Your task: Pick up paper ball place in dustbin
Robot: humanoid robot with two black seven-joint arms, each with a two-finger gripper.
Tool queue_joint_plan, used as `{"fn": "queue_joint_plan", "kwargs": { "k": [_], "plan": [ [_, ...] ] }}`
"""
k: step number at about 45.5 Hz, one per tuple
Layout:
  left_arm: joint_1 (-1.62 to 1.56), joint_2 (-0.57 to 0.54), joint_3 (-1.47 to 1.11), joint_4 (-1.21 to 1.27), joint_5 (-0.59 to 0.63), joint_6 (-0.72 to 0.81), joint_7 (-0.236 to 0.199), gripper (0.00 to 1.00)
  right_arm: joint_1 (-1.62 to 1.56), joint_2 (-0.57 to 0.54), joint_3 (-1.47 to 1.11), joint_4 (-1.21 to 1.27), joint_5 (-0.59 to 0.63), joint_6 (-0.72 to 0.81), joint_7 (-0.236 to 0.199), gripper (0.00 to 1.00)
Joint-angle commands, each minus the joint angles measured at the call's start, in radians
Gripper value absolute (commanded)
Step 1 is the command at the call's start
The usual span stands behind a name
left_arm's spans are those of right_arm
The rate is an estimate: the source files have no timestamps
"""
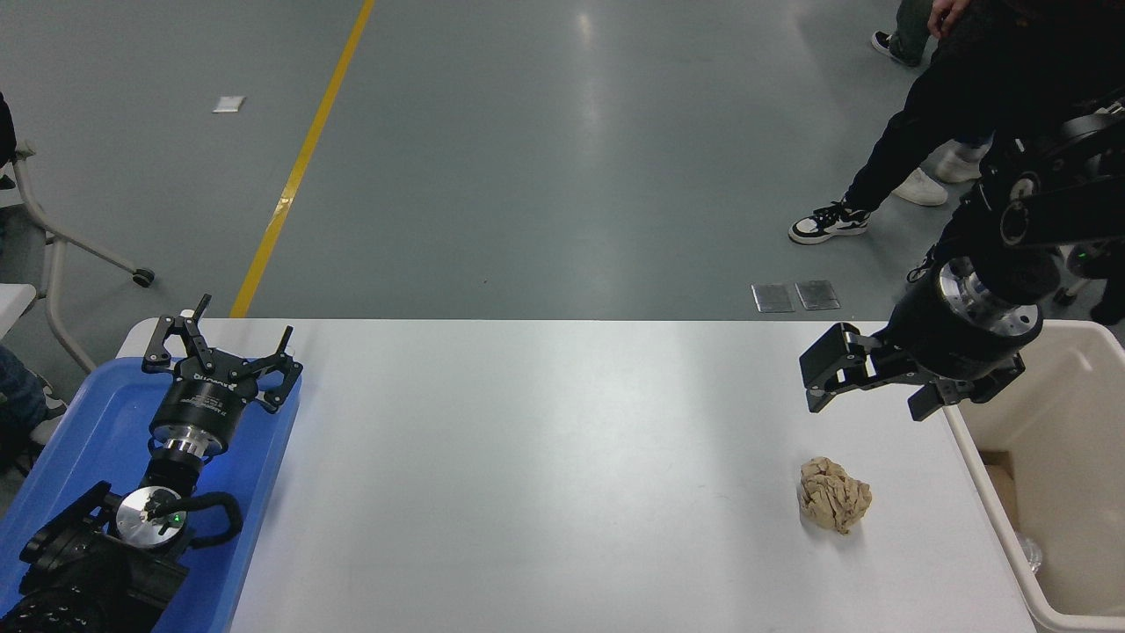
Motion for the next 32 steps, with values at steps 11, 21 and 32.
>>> {"fn": "queue_joint_plan", "kwargs": {
  "k": [11,21,32],
  "plan": [
    [0.0,0.0,0.0,0.0,0.001,0.0,-0.002,0.99,-0.023,0.009,0.016,-0.008,0.0,0.0,0.0,1.0],
    [0.0,0.0,0.0,0.0,0.001,0.0,-0.002,0.99,-0.052,0.01,0.016,-0.02,-0.005,-0.018,0.0,1.0],
    [0.0,0.0,0.0,0.0,0.0,0.0,0.0,0.99,-0.129,0.02,0.016,-0.059,-0.017,-0.083,0.0,1.0]
  ]
}}
